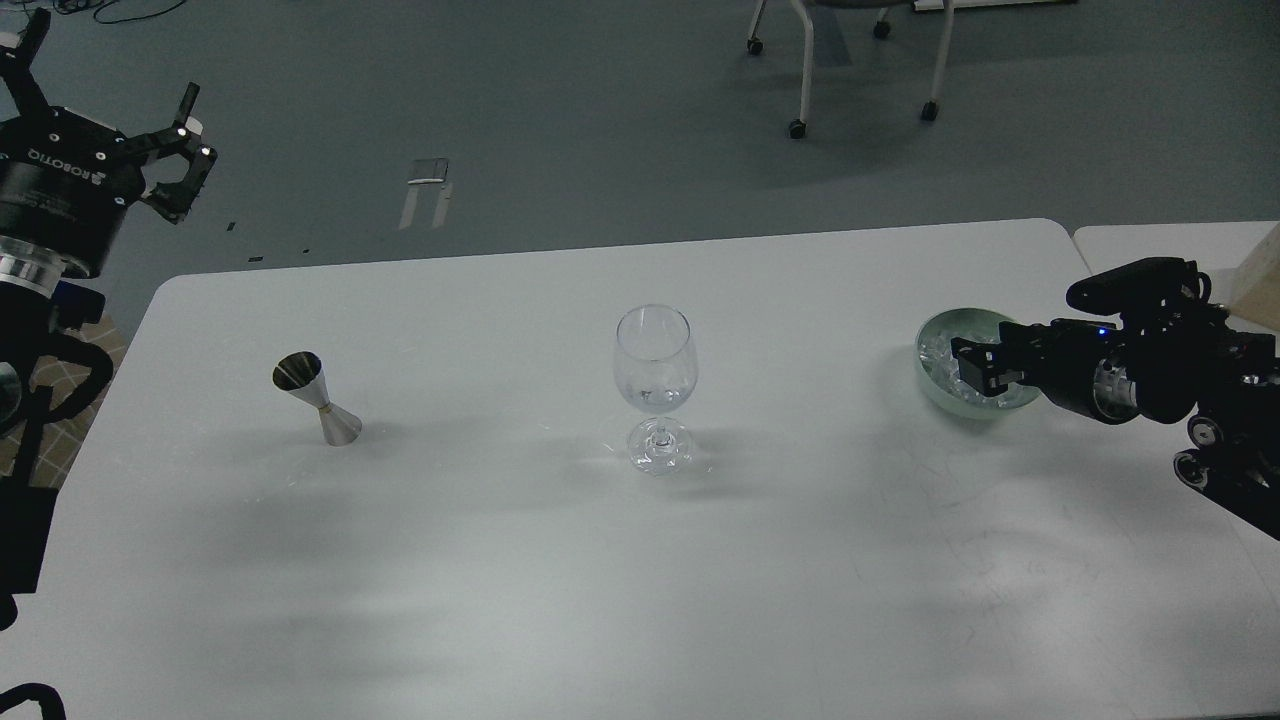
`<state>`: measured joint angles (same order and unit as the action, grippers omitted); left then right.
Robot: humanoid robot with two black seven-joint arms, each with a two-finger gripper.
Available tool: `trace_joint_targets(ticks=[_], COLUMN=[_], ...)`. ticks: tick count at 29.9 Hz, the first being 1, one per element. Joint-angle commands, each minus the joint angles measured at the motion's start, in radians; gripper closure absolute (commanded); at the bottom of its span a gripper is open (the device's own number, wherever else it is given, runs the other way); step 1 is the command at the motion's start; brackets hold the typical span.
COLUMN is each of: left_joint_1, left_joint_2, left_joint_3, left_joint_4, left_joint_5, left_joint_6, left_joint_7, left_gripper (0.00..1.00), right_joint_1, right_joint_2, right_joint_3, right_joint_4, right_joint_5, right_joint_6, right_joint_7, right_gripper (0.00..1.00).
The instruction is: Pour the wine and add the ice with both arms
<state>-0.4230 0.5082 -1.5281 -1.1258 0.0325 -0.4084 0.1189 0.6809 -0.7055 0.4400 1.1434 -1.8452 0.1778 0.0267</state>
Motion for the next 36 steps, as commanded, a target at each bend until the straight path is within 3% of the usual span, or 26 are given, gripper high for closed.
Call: trace_joint_targets(ticks=[1,36], left_joint_1=[0.003,0.010], left_joint_2=[-0.004,-0.017], left_joint_3=[0.000,-0.017], left_joint_4=[0.000,-0.006], left_joint_5=[0.000,-0.002], left_joint_6=[-0.001,-0.004], left_joint_7=[-0.001,-0.001], left_gripper=[0.02,0.02], right_joint_1=[-0.004,-0.021], right_joint_2=[0.001,0.011], right_joint_3=[-0.001,0.005], right_joint_4=[-0.008,-0.005], right_joint_5=[-0.002,-0.040], right_joint_6=[0.000,0.000], right_joint_7=[-0.025,-0.033], right_gripper=[0.42,0.42])
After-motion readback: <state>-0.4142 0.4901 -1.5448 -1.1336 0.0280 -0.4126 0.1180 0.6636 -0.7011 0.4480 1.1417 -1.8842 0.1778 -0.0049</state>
